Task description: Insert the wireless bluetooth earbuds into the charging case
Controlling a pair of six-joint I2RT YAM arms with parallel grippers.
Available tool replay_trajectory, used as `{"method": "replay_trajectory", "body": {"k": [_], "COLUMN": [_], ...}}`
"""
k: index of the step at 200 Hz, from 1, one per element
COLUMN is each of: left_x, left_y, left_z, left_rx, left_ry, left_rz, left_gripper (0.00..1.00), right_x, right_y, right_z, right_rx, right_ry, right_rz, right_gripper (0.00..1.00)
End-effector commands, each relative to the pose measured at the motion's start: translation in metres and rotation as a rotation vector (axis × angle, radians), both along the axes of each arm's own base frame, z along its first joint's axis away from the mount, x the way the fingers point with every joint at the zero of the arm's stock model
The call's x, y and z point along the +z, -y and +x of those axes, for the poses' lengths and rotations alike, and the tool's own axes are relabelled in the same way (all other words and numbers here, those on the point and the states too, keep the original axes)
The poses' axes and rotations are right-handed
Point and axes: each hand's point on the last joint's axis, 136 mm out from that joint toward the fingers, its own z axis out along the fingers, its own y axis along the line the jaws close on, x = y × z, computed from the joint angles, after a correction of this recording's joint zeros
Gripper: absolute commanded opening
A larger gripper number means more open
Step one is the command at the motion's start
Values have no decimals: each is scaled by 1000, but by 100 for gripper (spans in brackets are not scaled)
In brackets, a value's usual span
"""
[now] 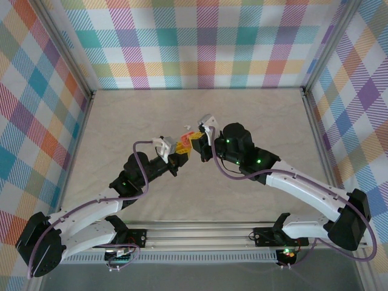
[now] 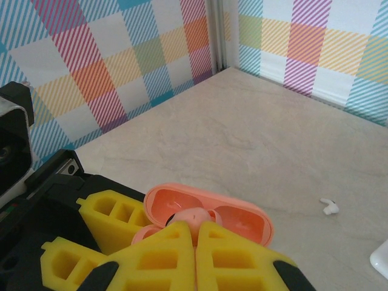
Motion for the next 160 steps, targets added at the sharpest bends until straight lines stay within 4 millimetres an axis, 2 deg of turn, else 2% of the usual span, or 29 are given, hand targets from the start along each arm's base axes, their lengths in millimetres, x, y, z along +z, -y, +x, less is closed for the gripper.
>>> {"method": "replay_trajectory", "body": {"k": [1, 110, 160], "left_x": [10, 11, 11], "left_y": [5, 5, 5], "left_z": [-5, -6, -6], "left_rx": [-29, -30, -30], "left_ry": [23, 24, 25], "left_rz": [-28, -27, -27], "left_gripper": [0, 0, 0], "right_x": [15, 21, 13], "right_y": [-5, -7, -8], "right_z": [-2, -5, -8], "right_rx": [15, 18, 23], "right_ry": [-18, -53, -103], "right_rz": [52, 91, 89], "right_gripper": [8, 8, 8]}}
